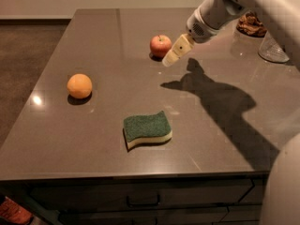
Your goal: Move apple near orange
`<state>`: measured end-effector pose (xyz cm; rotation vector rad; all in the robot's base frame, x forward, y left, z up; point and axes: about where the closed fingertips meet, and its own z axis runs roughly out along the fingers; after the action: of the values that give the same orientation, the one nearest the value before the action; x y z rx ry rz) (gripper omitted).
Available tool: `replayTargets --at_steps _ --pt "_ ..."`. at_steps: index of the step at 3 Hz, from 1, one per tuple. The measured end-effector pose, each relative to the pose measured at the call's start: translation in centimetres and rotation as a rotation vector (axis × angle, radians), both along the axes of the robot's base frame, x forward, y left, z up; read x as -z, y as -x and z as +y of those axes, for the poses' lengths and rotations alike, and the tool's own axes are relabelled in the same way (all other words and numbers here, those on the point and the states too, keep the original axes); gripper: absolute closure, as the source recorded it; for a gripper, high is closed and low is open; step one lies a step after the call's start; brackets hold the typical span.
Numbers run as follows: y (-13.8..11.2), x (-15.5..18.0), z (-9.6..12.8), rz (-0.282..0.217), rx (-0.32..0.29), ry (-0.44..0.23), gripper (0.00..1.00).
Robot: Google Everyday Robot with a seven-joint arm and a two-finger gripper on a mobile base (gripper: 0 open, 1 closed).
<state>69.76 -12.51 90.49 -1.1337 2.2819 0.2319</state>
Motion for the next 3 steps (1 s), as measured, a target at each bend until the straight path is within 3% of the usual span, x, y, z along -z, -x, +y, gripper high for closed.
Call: replayTargets --at_steps 2,3 --pt "-5.6 2.5 2.1 -0.025 0.133 -0.073 0.00" --pt "-7.0 2.7 3.1 -0.037 0.144 -0.097 0.00"
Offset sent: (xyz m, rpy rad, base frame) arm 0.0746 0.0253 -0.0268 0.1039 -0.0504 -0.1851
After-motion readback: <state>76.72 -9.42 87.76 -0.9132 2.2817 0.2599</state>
